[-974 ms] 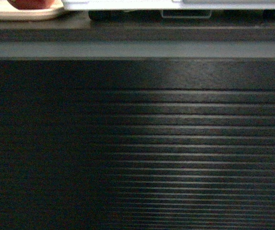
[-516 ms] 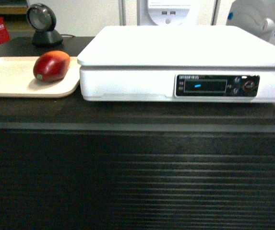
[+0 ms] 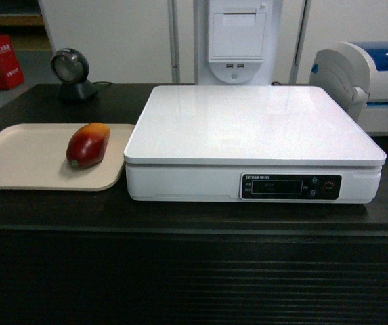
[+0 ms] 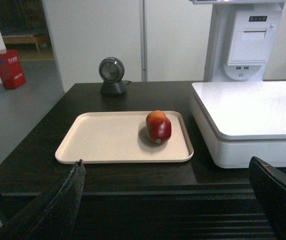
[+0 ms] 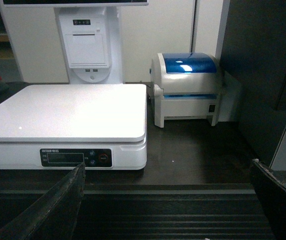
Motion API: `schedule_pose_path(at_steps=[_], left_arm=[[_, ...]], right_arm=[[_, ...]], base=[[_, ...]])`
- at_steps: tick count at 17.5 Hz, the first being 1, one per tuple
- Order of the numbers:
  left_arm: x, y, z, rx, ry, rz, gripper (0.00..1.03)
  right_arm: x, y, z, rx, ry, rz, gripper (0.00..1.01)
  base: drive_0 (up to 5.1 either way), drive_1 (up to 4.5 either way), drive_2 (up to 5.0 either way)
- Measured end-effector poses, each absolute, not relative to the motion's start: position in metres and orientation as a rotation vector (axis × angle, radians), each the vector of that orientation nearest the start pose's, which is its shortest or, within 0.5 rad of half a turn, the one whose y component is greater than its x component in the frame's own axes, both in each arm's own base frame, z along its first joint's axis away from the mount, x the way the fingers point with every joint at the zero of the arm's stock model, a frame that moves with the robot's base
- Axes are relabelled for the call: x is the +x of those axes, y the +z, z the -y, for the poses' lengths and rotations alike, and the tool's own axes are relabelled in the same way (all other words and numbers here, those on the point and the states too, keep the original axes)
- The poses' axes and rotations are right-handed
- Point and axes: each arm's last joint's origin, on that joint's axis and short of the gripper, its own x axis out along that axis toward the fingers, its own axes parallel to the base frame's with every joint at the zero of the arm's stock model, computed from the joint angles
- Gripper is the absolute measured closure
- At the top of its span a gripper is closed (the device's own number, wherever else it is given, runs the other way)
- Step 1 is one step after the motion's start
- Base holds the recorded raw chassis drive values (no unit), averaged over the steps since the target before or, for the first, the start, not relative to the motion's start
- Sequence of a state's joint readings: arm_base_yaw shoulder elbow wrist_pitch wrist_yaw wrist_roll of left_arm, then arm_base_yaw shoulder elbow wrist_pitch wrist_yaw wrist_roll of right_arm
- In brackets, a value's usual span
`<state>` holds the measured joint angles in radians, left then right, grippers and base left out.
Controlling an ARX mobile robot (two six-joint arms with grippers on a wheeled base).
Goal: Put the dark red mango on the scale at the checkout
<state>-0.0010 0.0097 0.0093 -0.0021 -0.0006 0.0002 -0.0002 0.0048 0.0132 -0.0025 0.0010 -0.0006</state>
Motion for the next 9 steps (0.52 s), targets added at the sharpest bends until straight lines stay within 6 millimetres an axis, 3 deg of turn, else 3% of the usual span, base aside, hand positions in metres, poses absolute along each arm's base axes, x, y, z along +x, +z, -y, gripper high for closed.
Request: schedule_pose_path(at_steps=[9], left_arm=[[0.0977,0.1656,0.0001,0.000,-0.001,-0.004,0.05]], right_arm=[[0.0972,0.1673,0.0000,-0.001,0.000,0.005,0.03]], base=[[0.0,0.00,0.0]])
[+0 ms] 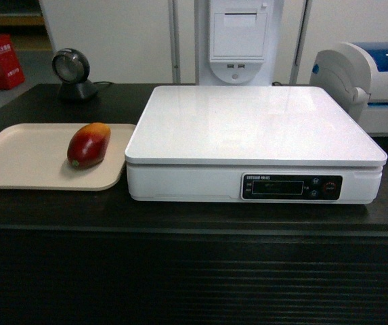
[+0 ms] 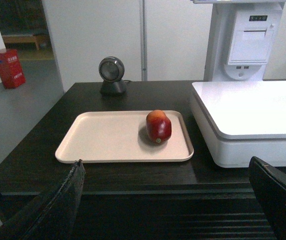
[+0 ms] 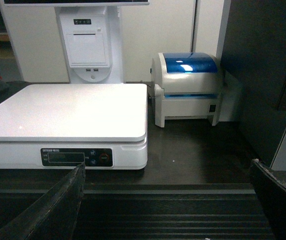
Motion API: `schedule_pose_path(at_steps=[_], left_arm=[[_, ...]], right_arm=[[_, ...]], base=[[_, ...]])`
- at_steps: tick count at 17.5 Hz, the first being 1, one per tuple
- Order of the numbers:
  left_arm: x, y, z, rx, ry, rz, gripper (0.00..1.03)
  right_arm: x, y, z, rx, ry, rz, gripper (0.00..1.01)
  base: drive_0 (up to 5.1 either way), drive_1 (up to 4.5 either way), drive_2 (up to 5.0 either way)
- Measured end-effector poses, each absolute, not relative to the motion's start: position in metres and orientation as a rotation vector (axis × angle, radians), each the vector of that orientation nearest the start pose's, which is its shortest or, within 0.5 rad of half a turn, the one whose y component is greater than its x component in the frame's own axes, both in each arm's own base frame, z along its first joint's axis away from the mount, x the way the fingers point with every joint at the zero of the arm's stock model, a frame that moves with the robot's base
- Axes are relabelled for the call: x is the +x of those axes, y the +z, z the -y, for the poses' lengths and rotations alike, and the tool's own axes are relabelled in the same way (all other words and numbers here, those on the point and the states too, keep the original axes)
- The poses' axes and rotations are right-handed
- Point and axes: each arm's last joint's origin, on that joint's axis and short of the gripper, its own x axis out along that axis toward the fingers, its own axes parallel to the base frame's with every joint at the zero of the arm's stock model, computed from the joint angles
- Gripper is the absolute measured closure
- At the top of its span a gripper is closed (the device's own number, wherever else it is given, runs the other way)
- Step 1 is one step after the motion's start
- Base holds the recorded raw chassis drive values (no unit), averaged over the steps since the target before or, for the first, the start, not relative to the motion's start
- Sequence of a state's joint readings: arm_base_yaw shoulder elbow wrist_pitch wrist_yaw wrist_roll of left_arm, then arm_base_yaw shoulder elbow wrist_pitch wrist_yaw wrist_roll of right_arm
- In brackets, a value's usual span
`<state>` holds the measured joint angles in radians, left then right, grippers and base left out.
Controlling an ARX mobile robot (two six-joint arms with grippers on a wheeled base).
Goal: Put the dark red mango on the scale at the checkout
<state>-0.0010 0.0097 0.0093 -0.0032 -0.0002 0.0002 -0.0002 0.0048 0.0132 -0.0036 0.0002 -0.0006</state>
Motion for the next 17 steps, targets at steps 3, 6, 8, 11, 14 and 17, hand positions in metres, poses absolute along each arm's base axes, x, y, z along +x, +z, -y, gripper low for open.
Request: schedule_pose_path(at_steps=[3,6,8,11,14,17], left_arm=[[0.098,0.166,0.000,0.001,-0.001,-0.004,0.05],[0.098,0.166,0.000,0.001,-0.001,-0.004,0.05],[0.098,0.166,0.000,0.001,-0.001,-0.004,0.05],[0.098,0.166,0.000,0.001,-0.001,-0.004,0.05],[0.098,0.166,0.000,0.001,-0.001,-0.004,0.05],[0.107,0.175,0.012,0.043,0.199,-0.182,0.05]], right_arm=[[0.097,0.167,0.000,-0.001,0.000,0.005,0.03],[0.097,0.167,0.000,-0.001,0.000,0.005,0.03],[0.097,0.167,0.000,-0.001,0.000,0.005,0.03],[0.097,0.167,0.000,-0.001,0.000,0.005,0.03],[0.097,0.167,0.000,-0.001,0.000,0.005,0.03],[0.097,0.167,0.000,-0.001,0.001,0.005,0.03]], base=[[0.0,0.00,0.0],[0.0,0.00,0.0],[0.0,0.00,0.0],[0.0,0.00,0.0],[0.0,0.00,0.0],[0.0,0.00,0.0]])
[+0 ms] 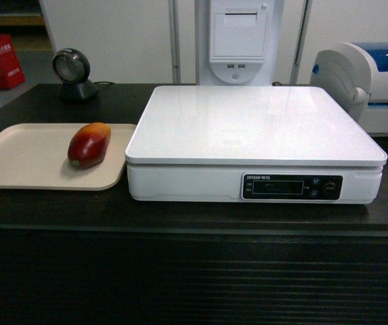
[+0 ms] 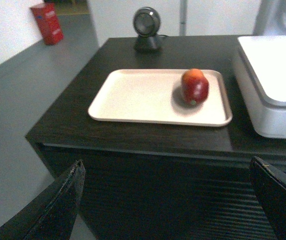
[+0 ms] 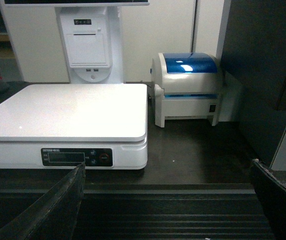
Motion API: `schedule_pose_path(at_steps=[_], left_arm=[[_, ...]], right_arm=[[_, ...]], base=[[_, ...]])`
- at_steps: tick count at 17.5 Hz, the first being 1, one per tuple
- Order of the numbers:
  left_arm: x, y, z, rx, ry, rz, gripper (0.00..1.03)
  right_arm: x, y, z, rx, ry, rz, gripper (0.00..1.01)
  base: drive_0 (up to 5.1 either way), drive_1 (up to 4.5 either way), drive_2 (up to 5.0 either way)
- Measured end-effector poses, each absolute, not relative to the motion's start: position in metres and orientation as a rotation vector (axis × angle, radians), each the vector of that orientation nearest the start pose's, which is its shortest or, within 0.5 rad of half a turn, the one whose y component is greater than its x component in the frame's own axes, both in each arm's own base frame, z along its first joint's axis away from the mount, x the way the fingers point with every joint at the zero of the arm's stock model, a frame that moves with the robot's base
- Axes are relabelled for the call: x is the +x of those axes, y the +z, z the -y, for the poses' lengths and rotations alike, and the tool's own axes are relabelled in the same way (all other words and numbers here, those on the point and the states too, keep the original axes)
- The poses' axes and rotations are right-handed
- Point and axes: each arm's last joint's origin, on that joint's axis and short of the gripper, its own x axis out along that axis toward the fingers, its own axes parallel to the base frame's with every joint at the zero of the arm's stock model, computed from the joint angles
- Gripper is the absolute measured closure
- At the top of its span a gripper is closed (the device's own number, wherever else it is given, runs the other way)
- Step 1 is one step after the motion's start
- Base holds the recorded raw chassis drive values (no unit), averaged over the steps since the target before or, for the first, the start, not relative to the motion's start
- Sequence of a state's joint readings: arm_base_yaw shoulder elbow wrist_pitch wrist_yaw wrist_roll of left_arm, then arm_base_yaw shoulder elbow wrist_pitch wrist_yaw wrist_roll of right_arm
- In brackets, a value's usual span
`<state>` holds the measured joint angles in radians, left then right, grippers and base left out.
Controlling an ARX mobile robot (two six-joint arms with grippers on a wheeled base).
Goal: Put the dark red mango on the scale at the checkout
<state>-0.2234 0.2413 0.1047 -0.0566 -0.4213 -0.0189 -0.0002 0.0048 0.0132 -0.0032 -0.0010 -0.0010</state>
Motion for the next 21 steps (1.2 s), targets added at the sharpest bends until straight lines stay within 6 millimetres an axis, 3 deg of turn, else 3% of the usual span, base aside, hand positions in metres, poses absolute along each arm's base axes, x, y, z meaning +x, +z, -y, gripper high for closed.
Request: schedule_pose_path(at_steps=[3,6,8,10,14,17,21], left_arm=[[0.122,0.197,0.009,0.030,0.257,-0.109,0.05],[0.159,0.201,-0.002,0.020,0.187,-0.101,0.05],[0.201,0.216,-0.004,0.014,0.074,-0.066,0.05],[0.256,0.222,-0.001,0.010,-0.052,-0.086,0.05],[0.371,0.176,-0.001,-0.005,-0.187,-0.358,0.05],[0.428,0.159,-0.003,-0.021,-0.214,-0.454,0.05],[0.479,0.152,0.005,-0.055,-0.278,-0.516,0.05]], right_arm=[[0.097,0.167,0.000,-0.001,0.000,0.005,0.03],[0.097,0.167,0.000,-0.001,0.000,0.005,0.03],[0.097,0.167,0.000,-0.001,0.000,0.005,0.03],[0.097,0.167,0.000,-0.001,0.000,0.005,0.03],[0.097,0.167,0.000,-0.001,0.000,0.005,0.03],[0.097,0.167,0.000,-0.001,0.000,0.005,0.03],[0.097,0.167,0.000,-0.001,0.000,0.005,0.03]], base=[[0.0,0.00,0.0],[0.0,0.00,0.0],[0.0,0.00,0.0],[0.0,0.00,0.0],[0.0,0.00,0.0],[0.0,0.00,0.0],[0.0,0.00,0.0]])
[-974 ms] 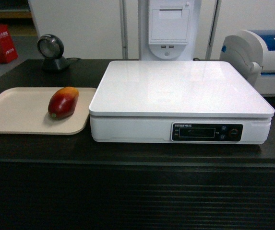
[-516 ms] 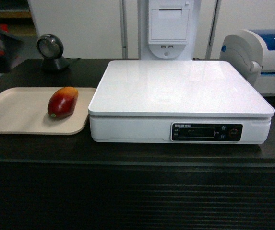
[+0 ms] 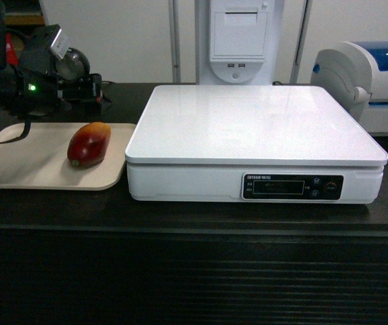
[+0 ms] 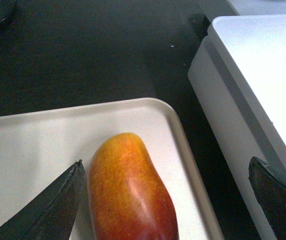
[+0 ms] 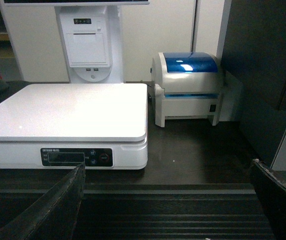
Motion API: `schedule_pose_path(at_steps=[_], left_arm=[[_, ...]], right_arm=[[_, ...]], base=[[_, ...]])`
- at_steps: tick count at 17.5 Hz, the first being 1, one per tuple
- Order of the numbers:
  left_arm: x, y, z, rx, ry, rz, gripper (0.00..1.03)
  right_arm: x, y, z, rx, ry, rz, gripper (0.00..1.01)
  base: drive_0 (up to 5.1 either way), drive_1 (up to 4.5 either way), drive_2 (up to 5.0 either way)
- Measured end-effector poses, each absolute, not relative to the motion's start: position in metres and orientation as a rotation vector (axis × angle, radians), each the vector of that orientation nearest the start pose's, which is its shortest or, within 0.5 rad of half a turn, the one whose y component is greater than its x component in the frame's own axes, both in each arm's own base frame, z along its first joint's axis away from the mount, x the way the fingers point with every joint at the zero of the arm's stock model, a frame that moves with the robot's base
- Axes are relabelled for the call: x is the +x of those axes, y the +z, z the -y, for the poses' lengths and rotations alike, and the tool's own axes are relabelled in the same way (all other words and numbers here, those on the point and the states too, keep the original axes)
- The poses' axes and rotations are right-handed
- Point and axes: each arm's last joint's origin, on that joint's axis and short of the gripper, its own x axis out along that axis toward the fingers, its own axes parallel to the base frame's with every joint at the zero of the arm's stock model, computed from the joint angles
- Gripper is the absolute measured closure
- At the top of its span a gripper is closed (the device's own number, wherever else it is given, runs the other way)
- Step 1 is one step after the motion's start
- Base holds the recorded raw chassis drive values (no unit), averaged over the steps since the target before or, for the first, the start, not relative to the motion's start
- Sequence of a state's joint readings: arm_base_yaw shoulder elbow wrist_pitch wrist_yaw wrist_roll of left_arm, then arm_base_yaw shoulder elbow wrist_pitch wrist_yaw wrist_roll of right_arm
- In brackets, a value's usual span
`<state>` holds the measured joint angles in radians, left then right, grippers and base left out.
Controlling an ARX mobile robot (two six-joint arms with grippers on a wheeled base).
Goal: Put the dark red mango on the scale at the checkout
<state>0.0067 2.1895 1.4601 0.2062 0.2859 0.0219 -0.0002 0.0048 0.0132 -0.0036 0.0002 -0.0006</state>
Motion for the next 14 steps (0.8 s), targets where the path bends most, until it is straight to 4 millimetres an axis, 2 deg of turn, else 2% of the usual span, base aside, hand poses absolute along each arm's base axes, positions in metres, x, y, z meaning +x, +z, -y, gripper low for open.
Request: schedule_pose_path(at_steps=[3,6,9,14], left_arm=[[0.497,0.157,0.012,-0.054,-0.291,-0.539,0.05],[0.511,0.143,0.011,-0.046,-0.257,-0.595,0.05],[0.511,0.131,0.003,-0.044,-0.221,-0.639,0.05],[0.510,0.124,-0.003,-0.047,-0.211,-0.669,0.05]], right_arm=[[0.097,0.167,0.000,-0.001,0.000,0.005,0.03],[0.097,0.167,0.000,-0.001,0.000,0.005,0.03],[0.097,0.167,0.000,-0.001,0.000,0.005,0.03],[0.097,0.167,0.000,-0.001,0.000,0.005,0.03]], base=[[0.0,0.00,0.0],[0.0,0.00,0.0],[0.0,0.00,0.0],[0.0,0.00,0.0]])
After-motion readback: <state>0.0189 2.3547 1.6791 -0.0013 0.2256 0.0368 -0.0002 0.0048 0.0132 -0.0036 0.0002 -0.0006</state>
